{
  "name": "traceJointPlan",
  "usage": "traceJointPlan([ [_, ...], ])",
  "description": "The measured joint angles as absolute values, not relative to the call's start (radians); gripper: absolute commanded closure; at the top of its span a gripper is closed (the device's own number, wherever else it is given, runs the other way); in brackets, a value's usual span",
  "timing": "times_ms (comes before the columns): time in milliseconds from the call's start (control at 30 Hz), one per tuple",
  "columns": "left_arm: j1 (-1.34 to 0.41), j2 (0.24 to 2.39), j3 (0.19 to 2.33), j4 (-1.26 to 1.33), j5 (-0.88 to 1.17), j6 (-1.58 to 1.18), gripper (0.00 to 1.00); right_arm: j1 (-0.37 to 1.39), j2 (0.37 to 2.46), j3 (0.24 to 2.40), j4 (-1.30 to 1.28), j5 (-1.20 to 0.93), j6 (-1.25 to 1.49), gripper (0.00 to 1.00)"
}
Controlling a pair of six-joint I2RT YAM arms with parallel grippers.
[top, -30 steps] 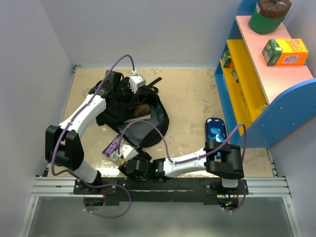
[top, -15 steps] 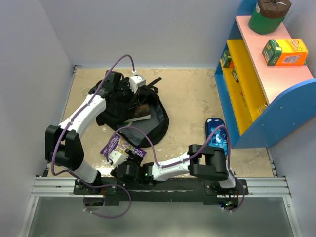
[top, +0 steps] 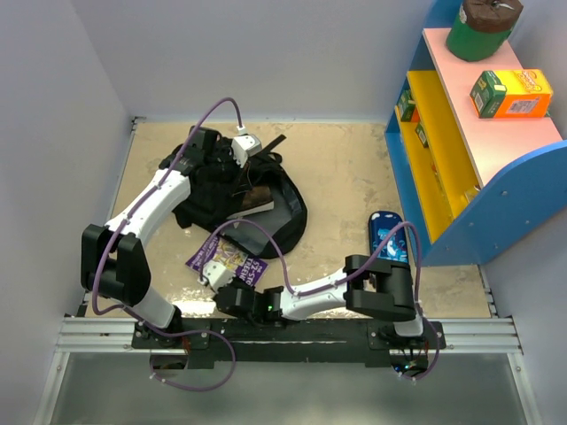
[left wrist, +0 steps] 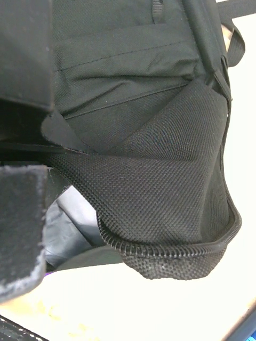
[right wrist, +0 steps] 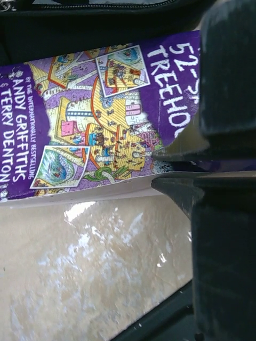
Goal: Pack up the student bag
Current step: Pick up the book from the center of the board.
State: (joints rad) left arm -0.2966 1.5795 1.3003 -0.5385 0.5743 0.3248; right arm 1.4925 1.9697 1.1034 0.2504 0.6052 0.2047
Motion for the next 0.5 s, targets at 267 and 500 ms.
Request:
traceJointPlan([
  [267, -0.297, 1.581, 1.3, -0.535, 0.58, 0.325, 0.99, 1.494, 1.895, 1.045, 0.246, 0.646, 0.147, 1.0],
  [500, -0.297, 1.594, 1.3, -0.532, 0.595, 0.325, 0.99, 1.603, 1.666, 1.012, 0.152, 0.793, 0.018, 1.0],
])
